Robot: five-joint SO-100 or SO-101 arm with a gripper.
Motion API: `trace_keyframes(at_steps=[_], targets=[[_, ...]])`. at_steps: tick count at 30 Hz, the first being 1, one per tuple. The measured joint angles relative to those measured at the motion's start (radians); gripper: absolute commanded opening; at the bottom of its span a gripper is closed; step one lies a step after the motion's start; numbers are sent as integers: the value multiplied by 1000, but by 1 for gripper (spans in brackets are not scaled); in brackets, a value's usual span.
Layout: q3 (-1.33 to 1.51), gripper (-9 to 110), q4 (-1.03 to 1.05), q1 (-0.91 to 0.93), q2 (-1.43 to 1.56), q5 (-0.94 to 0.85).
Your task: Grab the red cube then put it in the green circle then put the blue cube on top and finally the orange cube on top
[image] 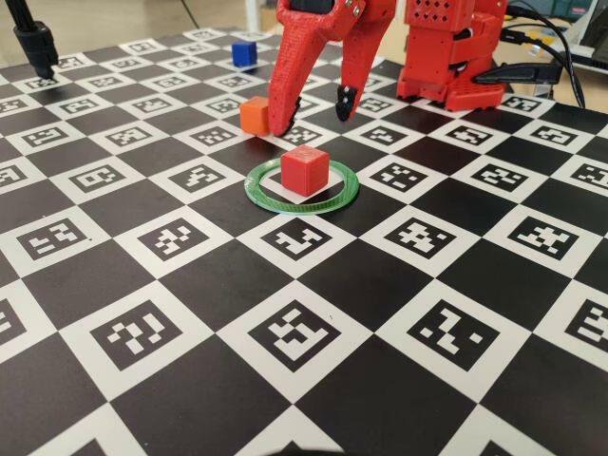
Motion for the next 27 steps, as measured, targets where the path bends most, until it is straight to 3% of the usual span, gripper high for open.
trace_keyframes(at_steps=[12, 27], targets=[[0, 47, 149, 97, 137, -67], [-37, 47, 255, 345, 175, -222]])
